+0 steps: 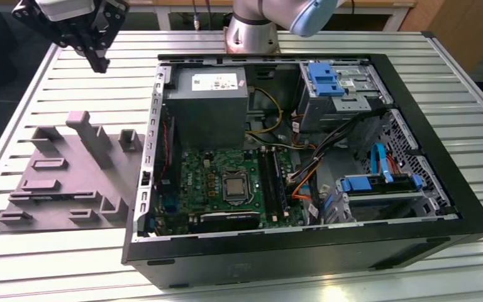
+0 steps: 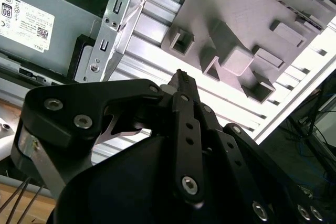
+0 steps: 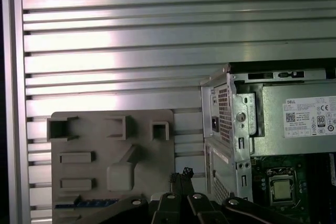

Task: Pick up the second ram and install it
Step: 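Reach for the second ram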

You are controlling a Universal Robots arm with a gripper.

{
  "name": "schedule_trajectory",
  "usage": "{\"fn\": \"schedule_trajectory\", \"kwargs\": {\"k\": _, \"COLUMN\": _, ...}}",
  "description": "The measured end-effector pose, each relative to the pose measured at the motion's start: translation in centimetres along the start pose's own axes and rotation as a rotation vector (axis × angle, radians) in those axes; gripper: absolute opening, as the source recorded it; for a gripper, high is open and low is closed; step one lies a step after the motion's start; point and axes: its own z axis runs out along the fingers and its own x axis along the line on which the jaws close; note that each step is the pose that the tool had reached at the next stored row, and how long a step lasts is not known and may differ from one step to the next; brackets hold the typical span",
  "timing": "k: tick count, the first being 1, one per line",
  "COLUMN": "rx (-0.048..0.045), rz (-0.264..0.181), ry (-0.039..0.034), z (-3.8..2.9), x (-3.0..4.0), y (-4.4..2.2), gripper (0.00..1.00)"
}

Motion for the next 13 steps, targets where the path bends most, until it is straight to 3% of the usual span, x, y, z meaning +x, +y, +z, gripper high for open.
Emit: {"fn": "schedule_trajectory", "kwargs": {"k": 13, "rx": 0.0001, "rz": 0.000, "ry": 0.0000, "z": 0.04, "x": 0.55, "y": -0.05, "gripper": 0.11}}
